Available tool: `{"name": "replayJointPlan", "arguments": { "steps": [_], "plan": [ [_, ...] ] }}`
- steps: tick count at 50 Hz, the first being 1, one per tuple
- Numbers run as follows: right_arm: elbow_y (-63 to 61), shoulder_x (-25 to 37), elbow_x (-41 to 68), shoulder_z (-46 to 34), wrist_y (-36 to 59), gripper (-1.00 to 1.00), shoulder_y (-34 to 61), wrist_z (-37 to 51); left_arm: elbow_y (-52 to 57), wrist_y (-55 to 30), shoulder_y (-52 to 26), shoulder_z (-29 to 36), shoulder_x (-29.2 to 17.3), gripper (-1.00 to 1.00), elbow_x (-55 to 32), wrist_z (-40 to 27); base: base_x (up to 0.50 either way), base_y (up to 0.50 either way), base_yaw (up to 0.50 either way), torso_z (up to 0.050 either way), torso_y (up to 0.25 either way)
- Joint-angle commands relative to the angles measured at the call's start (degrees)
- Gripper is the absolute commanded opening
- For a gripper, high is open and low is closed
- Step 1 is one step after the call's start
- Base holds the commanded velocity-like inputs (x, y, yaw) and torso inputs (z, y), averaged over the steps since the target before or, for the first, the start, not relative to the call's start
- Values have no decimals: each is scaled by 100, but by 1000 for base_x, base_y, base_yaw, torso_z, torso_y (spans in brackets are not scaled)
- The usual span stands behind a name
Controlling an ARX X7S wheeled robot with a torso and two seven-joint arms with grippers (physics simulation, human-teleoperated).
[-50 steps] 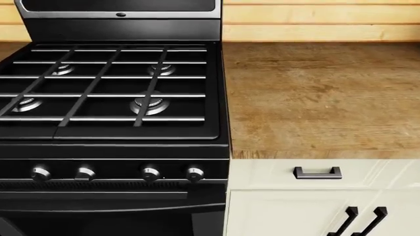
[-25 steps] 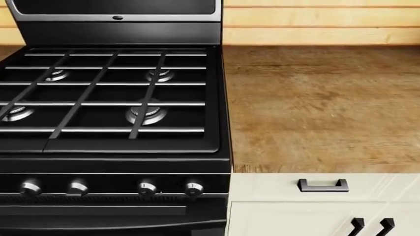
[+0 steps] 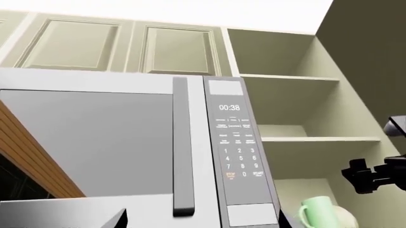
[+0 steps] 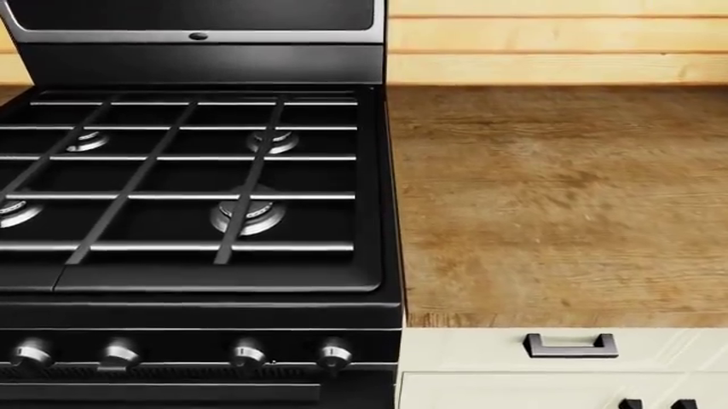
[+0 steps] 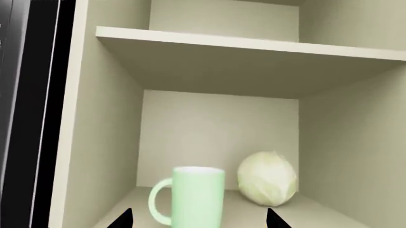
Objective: Pick the mug from the cabinet, place it under the coffee machine dispenser, and press the start button.
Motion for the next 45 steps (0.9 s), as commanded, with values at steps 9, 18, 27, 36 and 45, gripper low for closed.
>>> {"name": "replayJointPlan", "arguments": {
  "steps": [9, 18, 27, 36, 45],
  "plan": [
    [0, -3, -1, 9, -34, 100, -18, 41, 33, 124, 105, 31, -67, 100, 32, 36, 124, 0, 0, 0, 0],
    [0, -26, 0, 29, -80, 100, -112, 68, 41, 182, 163, 71, -74, 100, 122, 113, 124, 0, 0, 0, 0],
    [0, -4, -8, 0, -18, 100, -45, 46, 28, 265, 277, 134, -14, 100, 410, 341, 125, 0, 0, 0, 0],
    [0, 24, -5, -39, 43, 100, 38, 21, 44, 317, 260, 154, -110, 100, 258, 198, 123, 0, 0, 0, 0],
    [0, 8, -2, -47, 34, 100, 44, 31, 44, 404, 343, 162, -118, 100, 358, 276, 125, 0, 0, 0, 2]
  ]
}}
